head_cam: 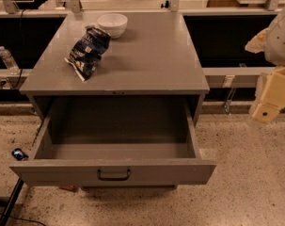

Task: Close top drawer

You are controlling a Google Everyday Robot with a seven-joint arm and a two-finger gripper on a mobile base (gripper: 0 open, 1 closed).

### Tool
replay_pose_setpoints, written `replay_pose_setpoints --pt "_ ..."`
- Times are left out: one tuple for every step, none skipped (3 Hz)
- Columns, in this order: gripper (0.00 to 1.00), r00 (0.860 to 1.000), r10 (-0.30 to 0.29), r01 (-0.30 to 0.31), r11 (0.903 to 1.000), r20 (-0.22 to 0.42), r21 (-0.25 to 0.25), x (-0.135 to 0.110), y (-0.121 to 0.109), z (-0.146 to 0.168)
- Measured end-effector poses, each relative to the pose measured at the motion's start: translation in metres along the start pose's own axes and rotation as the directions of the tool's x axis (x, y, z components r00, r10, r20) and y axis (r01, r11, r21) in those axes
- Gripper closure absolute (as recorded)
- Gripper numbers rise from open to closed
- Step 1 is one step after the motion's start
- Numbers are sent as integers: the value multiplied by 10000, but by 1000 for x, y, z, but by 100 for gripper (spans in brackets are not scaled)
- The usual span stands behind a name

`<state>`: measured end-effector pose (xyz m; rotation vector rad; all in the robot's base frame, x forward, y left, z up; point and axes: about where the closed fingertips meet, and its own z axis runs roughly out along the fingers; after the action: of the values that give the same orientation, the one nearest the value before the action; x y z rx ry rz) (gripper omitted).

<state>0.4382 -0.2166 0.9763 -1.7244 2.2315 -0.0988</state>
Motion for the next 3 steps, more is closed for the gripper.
replay_pose_setpoints --pt "0 10000 0 0 10000 1 2 0 0 0" --pt "16 9998 204 -202 9996 77 -201 2 2 13" --pt "39 9991 127 -100 9978 396 -659 3 8 49"
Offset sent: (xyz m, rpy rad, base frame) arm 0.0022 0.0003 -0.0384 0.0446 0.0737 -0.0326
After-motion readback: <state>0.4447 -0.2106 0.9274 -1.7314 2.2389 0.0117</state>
